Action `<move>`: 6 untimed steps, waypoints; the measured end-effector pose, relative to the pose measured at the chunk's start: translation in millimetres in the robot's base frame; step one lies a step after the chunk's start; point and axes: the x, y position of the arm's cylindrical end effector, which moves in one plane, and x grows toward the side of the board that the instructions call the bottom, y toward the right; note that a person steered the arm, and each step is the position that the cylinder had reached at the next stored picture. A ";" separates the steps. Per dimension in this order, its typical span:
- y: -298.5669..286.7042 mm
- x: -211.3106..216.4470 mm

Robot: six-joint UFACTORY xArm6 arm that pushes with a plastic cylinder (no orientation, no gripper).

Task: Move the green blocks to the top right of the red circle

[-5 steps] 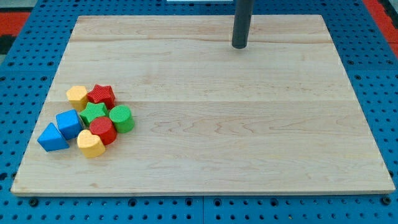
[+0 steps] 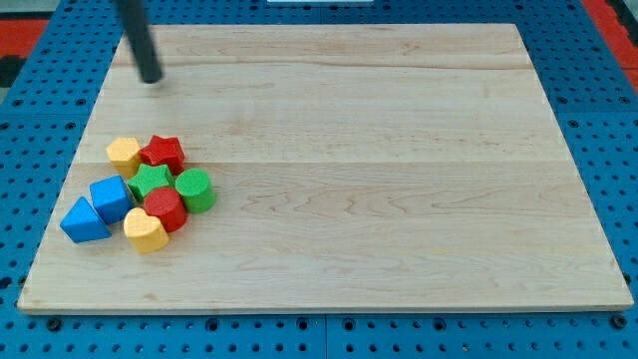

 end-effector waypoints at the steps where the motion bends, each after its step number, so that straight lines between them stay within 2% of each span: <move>1: -32.5 56.1; 2: -33.6 78.5; 4: -26.4 152.0; 5: 34.0 166.2; 6: 66.6 178.1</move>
